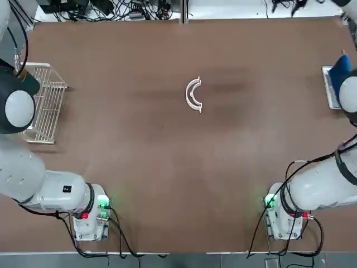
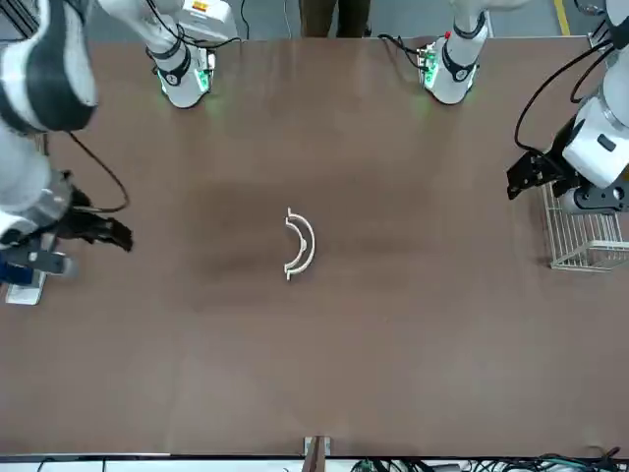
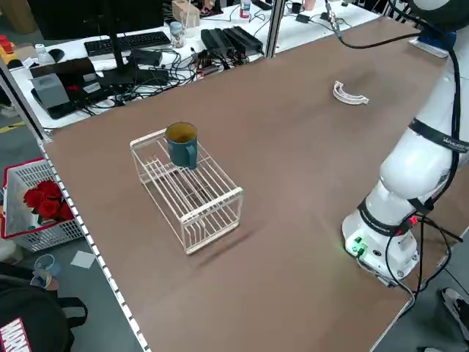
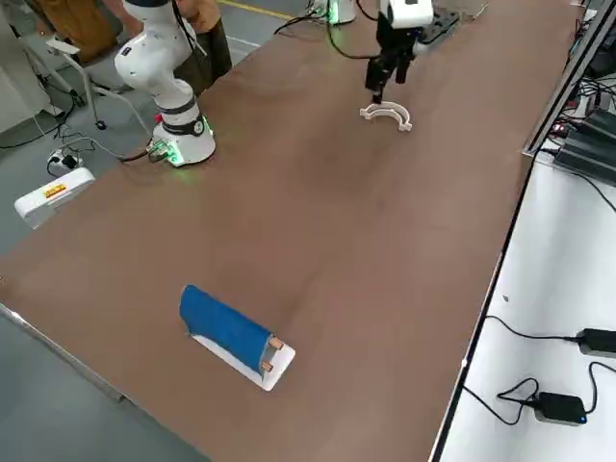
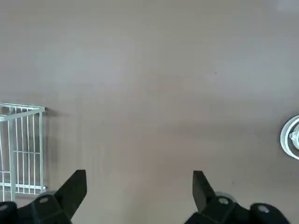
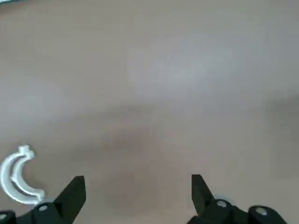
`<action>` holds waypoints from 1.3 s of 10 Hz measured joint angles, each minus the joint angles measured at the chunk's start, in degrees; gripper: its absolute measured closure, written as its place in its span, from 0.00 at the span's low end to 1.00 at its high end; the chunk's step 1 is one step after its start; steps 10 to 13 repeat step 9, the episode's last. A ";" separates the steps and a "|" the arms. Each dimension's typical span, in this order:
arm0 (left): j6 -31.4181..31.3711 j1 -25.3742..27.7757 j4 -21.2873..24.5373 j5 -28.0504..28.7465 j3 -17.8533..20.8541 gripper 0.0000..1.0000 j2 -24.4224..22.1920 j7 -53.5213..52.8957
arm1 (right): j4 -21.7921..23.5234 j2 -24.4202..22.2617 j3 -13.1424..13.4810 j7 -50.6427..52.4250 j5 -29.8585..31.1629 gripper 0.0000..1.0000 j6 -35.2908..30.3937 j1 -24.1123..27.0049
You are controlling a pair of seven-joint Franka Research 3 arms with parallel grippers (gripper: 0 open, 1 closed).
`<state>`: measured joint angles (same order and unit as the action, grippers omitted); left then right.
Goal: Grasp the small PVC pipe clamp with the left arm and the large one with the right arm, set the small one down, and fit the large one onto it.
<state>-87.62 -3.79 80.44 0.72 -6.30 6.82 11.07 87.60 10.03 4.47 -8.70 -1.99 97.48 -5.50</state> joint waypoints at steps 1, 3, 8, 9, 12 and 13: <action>0.00 -0.01 0.00 0.00 -0.01 0.00 0.00 0.00 | -0.29 -1.20 2.94 5.91 -0.13 0.00 -2.22 0.05; 0.00 -0.01 0.01 0.00 -0.03 0.00 0.00 0.00 | -2.17 -3.76 6.58 14.65 -0.17 0.00 -6.13 0.08; 0.00 0.03 0.01 0.00 -0.01 0.00 0.00 0.00 | -3.08 -5.72 7.21 15.88 -0.17 0.00 -9.94 -0.11; 0.00 0.03 0.01 0.00 -0.01 0.00 0.00 0.00 | -3.08 -5.72 7.20 15.88 -0.17 0.00 -9.83 -0.16; 0.00 0.03 0.01 0.00 -0.01 0.00 0.00 0.00 | -3.08 -5.72 7.20 15.88 -0.17 0.00 -9.83 -0.16; 0.00 0.03 0.01 0.00 -0.01 0.00 0.00 0.00 | -3.08 -5.72 7.20 15.88 -0.17 0.00 -9.83 -0.16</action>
